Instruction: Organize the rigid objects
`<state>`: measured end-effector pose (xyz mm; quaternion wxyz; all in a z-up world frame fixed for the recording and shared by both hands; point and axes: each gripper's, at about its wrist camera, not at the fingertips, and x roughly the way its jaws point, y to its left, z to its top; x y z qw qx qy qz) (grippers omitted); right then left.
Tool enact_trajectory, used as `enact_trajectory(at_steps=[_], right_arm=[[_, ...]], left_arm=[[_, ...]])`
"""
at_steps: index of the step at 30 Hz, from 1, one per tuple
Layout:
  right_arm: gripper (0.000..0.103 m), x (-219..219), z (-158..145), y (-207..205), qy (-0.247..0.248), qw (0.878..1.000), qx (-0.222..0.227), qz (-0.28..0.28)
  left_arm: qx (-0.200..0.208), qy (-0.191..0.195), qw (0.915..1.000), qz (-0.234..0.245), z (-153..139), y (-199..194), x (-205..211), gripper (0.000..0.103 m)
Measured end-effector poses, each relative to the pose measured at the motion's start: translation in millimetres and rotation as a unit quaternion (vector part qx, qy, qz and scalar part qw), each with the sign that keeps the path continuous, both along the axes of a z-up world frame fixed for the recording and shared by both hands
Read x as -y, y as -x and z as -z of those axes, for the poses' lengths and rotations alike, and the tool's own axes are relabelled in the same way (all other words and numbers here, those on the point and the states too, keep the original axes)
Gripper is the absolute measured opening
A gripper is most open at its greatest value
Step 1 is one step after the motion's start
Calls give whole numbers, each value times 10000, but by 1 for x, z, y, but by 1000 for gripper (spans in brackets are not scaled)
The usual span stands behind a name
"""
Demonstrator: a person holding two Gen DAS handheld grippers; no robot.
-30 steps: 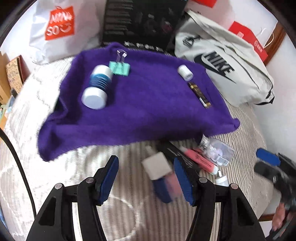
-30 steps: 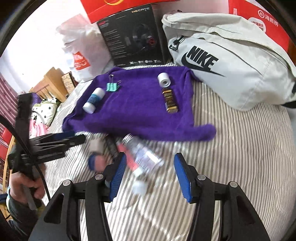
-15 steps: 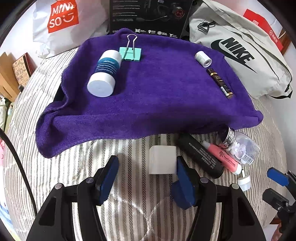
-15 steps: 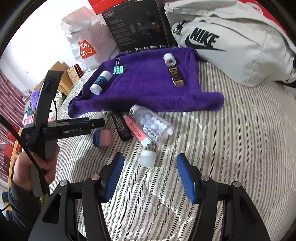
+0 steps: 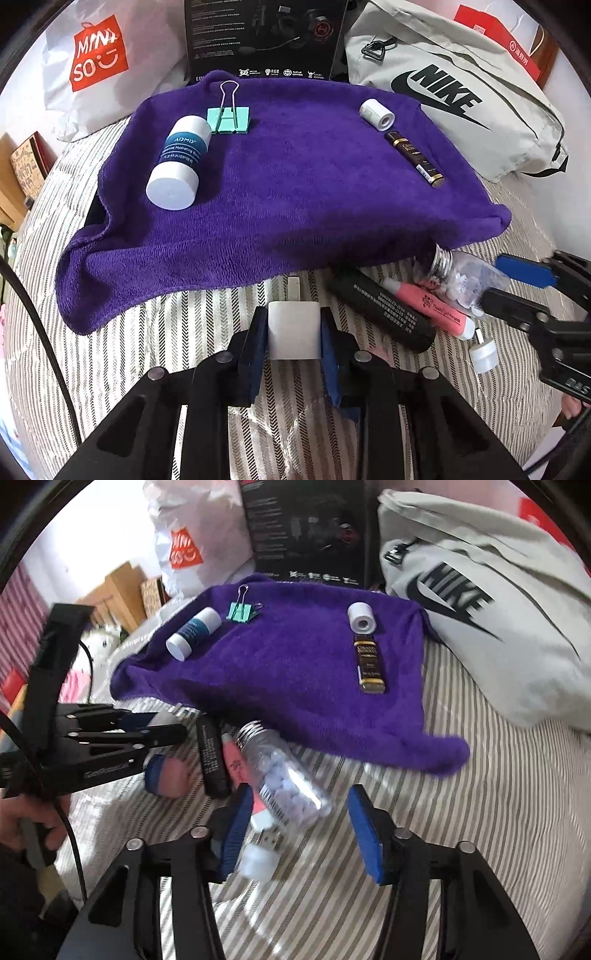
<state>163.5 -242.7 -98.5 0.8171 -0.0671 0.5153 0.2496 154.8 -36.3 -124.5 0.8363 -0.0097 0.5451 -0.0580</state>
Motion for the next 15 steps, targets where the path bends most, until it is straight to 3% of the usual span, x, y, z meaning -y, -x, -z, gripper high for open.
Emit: enact_trajectory(at_steps=[8,15], right_arm=[[44,-21,20,-18,210,9973,-335,-621],[44,-25,21,-16,183,9974,-269,-643]], left_arm=[[-27,114,9999,38,1,5,-4,26],[-3,111,9999,64,1,4,-3,26]])
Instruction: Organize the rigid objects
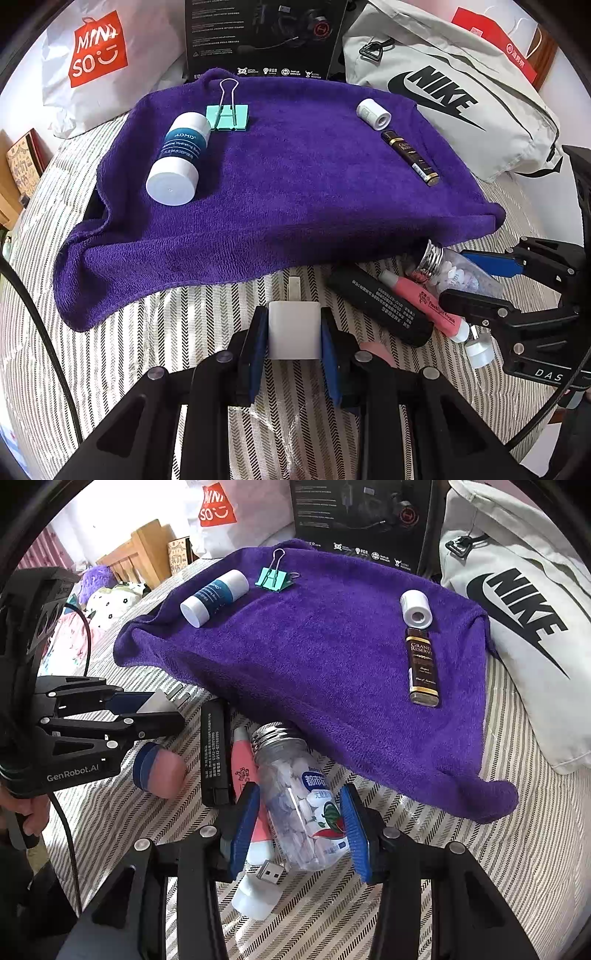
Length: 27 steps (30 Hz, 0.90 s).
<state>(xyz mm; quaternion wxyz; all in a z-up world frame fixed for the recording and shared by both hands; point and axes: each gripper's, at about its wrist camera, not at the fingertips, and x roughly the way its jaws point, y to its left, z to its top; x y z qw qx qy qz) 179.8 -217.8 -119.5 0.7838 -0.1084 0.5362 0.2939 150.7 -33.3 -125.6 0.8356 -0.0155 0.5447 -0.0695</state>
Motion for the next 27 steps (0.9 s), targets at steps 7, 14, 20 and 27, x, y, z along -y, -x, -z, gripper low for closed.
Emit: enact_trajectory(at_steps=[7,14,20,27], right_arm=[[43,20,-2,9,188,9992,-91,327],[43,51,-2,22,455,9942,-109,964],[44,35,6,17,929,9947,56,441],[45,47,5,9,698,9974,-185,76]], left_arm=[[-18,190,9998,32,-2,3,-8,27],[3,31,10000,51,-2,3,-3,27],[11,-158,9998,122,-2,2,3,27],[23,-238,9995,181,-2,3,4,27]])
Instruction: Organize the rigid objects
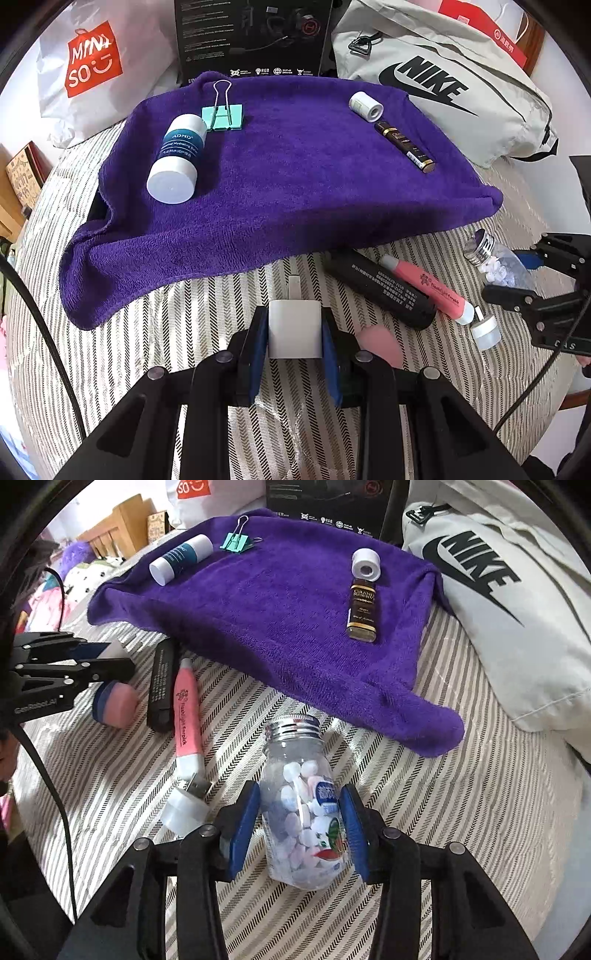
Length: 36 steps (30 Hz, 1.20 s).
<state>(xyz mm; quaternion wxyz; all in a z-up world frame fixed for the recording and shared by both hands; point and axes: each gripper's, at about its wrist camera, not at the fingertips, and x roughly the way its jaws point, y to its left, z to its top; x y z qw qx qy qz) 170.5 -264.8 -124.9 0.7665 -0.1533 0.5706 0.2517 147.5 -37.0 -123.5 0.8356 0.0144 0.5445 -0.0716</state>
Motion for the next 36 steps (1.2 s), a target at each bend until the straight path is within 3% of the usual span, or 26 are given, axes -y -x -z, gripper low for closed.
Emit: enact_trajectory(at_steps=[5,20,24,28,31,36], right_arm=[[42,1,0,8,31,10000,62,-72],[41,2,-2,24,13,9974,214,685],[42,15,-5,20,-206,9957,19,905],[41,22,-14,20,-326,9945,49,992],[41,22,-20,21,-340,9943,62,1008],[41,21,-24,25,-533,9935,-1,1002]], left_arm=[[13,-120,9999,-3,1,0,4,27],[196,-147,9997,63,1,0,6,25],[120,332,9994,5,-1,4,-10,25],[206,404,9989,-77,-9,10,-22,25],[214,732,9970,-89,-15,13,-30,25],[220,734,9970,-102,-20,17,-37,25]])
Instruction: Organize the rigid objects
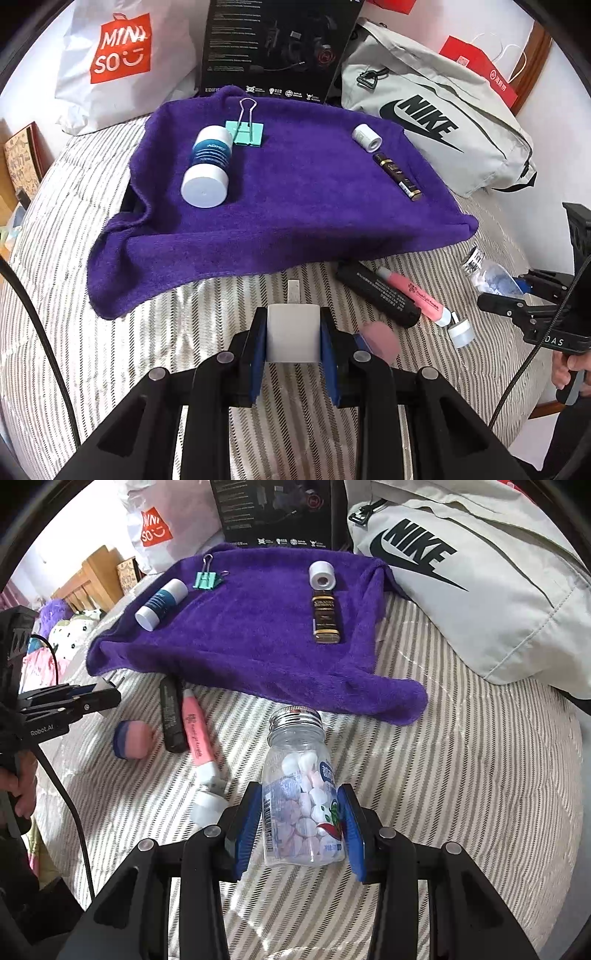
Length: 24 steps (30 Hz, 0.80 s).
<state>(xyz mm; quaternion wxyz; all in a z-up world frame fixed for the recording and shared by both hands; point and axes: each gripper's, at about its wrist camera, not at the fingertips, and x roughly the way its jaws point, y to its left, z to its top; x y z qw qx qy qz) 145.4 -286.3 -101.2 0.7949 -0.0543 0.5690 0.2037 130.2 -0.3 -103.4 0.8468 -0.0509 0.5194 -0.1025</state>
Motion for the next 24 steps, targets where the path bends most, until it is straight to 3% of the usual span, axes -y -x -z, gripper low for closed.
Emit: enact_trajectory(at_steps=[16,24], right_arm=[[41,-7,-27,-9,-253,9994,230,-8],[41,-11,-36,-38,-450,9984,329,108]], left_arm=[[133,158,9998,3,-19,-9,-10,25],[223,121,9997,21,-30,-22,-13,25]])
